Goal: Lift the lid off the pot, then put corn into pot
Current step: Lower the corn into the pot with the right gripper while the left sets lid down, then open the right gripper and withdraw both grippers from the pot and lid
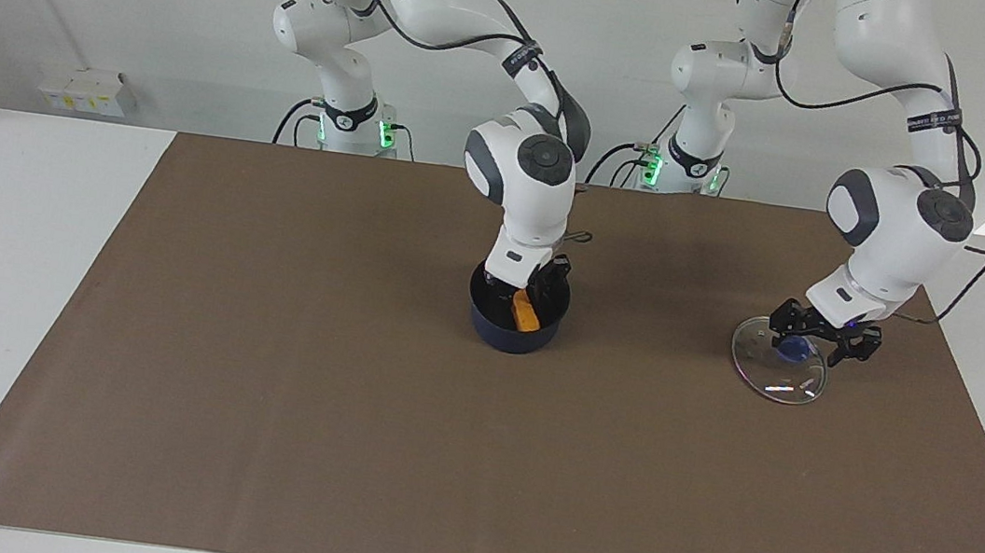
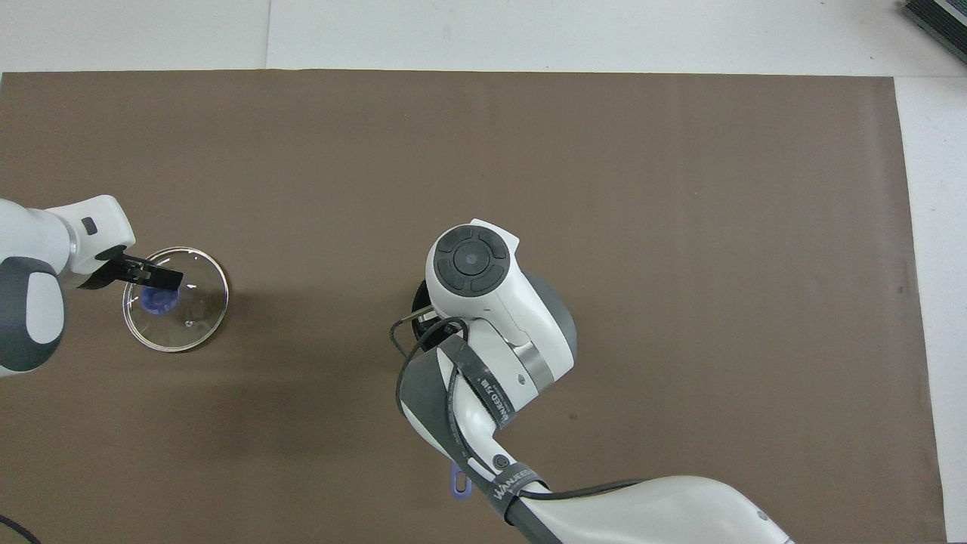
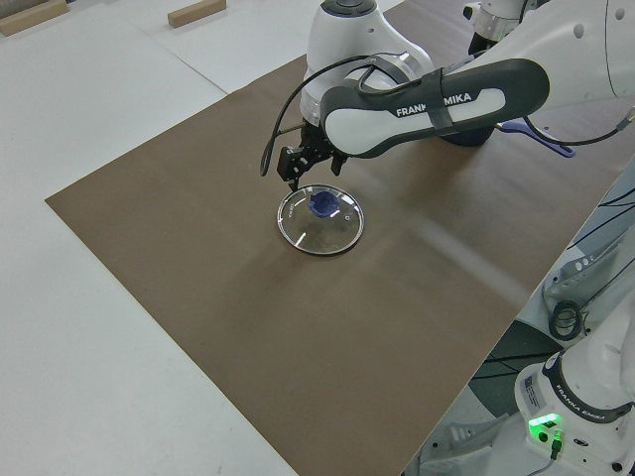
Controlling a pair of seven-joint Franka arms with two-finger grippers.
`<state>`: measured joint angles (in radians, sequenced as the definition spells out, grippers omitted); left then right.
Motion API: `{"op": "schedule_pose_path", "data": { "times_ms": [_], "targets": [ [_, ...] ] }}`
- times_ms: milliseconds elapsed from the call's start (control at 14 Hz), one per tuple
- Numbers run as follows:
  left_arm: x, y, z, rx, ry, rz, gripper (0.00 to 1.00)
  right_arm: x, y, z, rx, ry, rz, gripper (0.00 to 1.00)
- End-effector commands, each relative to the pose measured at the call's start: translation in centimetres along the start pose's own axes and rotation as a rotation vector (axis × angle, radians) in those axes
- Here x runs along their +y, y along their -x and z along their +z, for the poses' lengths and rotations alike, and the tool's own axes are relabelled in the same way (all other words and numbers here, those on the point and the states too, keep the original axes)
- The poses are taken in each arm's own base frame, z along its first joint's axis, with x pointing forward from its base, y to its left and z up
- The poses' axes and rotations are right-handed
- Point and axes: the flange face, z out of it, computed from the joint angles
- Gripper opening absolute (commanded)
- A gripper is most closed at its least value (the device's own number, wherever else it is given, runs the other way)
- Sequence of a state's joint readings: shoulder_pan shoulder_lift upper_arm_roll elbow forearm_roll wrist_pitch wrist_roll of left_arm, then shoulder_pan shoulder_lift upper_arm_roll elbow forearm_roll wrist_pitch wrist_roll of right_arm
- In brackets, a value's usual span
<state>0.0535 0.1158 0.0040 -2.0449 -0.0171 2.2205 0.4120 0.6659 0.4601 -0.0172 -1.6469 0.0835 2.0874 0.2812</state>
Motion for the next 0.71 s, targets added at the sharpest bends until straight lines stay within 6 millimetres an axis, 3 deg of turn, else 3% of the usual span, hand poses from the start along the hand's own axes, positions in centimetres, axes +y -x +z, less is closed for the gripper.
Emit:
{"op": "schedule_pose_path", "data": {
  "times_ms": [0,71,143,357,643],
  "targets": [
    [1.8,-3.0,-3.7,0.013,0.003,-0.045,1.00,0.5,0.3,-2.6,0.011,0.012,-0.014,0.80],
    [2.6,-3.7,-5.3,0.023,0.000,-0.049,1.00,1.5,0.4,-4.4,0.021,0.009,-0.002,0.98],
    [3.3,-4.4,-6.8,0.025,0.000,-0.064,1.00,2.7,0.6,-7.0,0.047,0.004,0.013,1.00],
    [4.5,-5.7,-10.9,0.011,0.003,-0.165,1.00,9.6,1.4,-14.3,0.085,-0.010,0.108,1.00],
    [5.2,-5.0,-15.7,-0.051,0.022,-0.301,1.00,17.3,3.2,-20.5,0.132,-0.001,0.223,1.00]
  ]
}}
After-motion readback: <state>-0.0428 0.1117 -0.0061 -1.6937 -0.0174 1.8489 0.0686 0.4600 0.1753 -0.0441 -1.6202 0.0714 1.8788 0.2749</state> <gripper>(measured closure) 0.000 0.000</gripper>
